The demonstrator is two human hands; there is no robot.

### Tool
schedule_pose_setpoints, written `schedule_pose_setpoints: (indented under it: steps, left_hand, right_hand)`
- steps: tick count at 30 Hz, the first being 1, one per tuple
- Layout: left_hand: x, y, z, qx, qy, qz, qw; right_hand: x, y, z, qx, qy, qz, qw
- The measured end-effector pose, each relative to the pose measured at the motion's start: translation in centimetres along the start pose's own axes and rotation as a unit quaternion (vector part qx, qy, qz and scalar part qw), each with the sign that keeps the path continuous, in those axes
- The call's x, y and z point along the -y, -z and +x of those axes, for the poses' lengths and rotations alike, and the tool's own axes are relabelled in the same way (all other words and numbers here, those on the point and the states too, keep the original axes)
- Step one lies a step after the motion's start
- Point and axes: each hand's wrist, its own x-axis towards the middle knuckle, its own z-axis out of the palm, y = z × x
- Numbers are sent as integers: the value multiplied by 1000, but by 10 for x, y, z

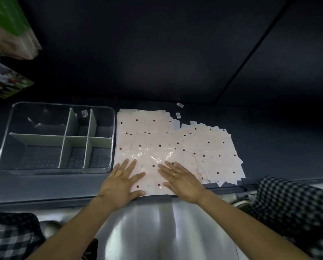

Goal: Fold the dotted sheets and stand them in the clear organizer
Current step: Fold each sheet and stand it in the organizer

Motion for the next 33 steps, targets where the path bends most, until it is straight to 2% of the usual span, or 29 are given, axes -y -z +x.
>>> schedule_pose_setpoints:
  steps: [2, 4, 8, 10, 16, 20, 23, 25, 28, 31, 33]
  left_hand:
    - [1, 2, -1, 0, -2, -26, 1000]
    - [1, 4, -3, -8, 7, -70, 998]
    - [0, 5, -4, -48, 40, -114, 991]
    - [0, 2, -4, -61, 43, -112, 991]
    - [3, 4, 1, -74, 33, -77, 994]
    - [0, 10, 8, -84, 38, -65, 994]
    - [-3, 17, 12, -87, 31, -86, 992]
    - [-4, 28, 16, -57, 35, -102, 993]
    - [-2, 46, 22, -37, 63, -133, 988]
    - [-2, 54, 22, -82, 93, -164, 979]
    - [-5, 54, 20, -160, 93, -186, 965]
  right_hand:
    - [-11, 5, -10, -11, -7, -2, 1000]
    - [-18, 8, -15, -59, -11, -6, 998]
    - [-21, 11, -3, -120, -96, 85, 984]
    - [-20, 12, 9, -133, -108, 87, 981]
    - [-23, 15, 22, -59, -47, 68, 995]
    - [-27, 24, 25, 21, -102, 100, 989]
    - [-32, 29, 25, -31, -75, 119, 990]
    - [-31, 40, 24, -46, -97, 208, 972]
    - [-33, 51, 23, -33, -150, 372, 916]
    - [-33, 53, 28, -96, -201, 478, 850]
    - [-32, 50, 36, -126, -246, 498, 822]
